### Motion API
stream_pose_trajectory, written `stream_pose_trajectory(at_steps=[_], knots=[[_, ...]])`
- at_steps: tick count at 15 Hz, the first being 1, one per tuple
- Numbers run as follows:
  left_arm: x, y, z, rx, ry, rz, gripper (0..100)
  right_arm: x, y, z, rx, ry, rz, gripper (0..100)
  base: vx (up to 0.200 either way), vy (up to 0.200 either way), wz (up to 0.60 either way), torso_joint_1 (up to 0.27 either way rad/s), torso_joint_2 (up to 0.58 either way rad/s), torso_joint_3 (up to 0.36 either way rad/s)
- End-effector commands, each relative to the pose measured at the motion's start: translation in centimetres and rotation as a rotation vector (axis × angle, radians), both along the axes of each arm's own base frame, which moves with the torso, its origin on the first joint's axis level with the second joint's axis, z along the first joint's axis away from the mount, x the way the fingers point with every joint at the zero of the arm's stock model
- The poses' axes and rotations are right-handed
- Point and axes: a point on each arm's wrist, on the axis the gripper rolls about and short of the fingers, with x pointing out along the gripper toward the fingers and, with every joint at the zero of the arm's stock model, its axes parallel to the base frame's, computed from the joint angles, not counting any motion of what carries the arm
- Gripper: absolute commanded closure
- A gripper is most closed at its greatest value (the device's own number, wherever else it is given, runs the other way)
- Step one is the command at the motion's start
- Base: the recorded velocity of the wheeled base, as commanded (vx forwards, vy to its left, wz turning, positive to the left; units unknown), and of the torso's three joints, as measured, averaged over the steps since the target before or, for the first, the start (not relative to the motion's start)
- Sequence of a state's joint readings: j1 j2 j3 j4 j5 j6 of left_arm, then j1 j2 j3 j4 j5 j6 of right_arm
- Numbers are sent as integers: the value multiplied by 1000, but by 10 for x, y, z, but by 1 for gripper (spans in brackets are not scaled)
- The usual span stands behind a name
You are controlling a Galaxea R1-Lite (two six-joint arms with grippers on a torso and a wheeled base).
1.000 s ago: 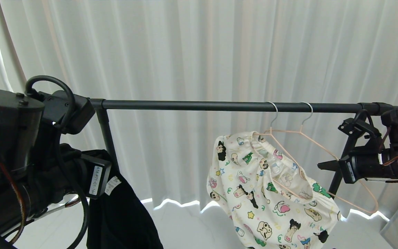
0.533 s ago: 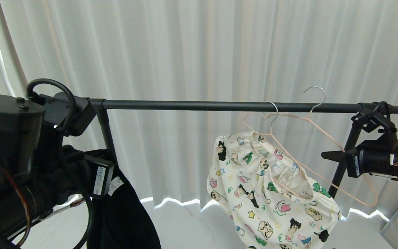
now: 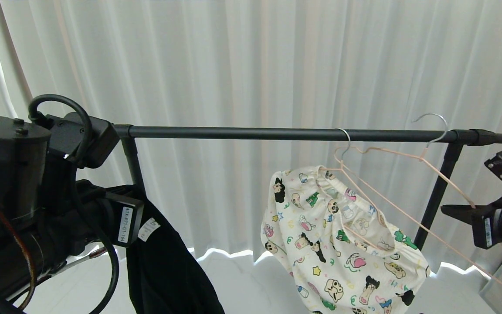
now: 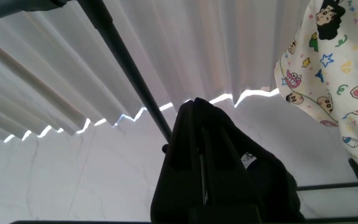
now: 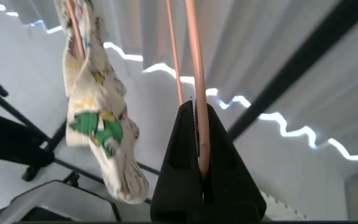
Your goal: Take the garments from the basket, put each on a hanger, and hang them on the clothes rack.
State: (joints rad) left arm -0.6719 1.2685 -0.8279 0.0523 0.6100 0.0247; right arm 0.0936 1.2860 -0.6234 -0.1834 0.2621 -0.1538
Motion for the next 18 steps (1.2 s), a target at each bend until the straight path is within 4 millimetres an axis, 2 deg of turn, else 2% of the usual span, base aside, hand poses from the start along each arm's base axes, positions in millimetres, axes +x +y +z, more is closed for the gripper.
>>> stream_pose_trajectory(at_steps=[1,5,8,13,17,18], knots=[[0,0,0,-1,1,1,100,-33,-4,10,-22,-48,-52,100,-200,0,0,2,2,2],[1,-1,-8,14,29,-8,100,-95,-11,13,-66,16,-103,100,-200,0,0,-1,5,5],[3,-3,-11,12,45,-30,100,-121,-14,12,-65,10,-103,100,-200,0,0,-1,1,1],[9,-8,-18,31,74,-33,100,-136,-14,24,-48,-81,-82,100,-200,0,0,0,0,4],[6,-27,-23,38,106,-134,100,-144,-6,28,18,-135,152,100,0,0,0,0,0,0],[8,-43,-22,18,108,-164,100,-145,-2,29,25,-128,243,100,0,0,0,0,0,0]])
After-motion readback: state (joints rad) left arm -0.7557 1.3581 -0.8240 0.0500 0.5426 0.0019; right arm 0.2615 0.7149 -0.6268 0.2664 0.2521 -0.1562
